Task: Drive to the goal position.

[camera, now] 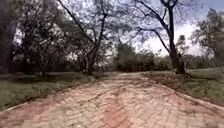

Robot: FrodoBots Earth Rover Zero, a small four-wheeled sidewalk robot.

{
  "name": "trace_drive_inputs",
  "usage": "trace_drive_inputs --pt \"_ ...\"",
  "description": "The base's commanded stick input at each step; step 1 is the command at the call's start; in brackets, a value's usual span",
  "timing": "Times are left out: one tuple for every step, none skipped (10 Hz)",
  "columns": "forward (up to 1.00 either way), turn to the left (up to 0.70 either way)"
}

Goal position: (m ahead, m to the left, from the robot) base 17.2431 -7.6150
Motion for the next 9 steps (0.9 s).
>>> trace_drive_inputs --pt "0.7 -0.11" --pt "0.7 0.0" --pt "0.7 0.0" --pt "0.7 0.0" --pt "0.7 0.0" --pt "0.7 0.0" --pt "0.7 0.0" --pt "0.7 0.0" --pt "0.7 0.0"
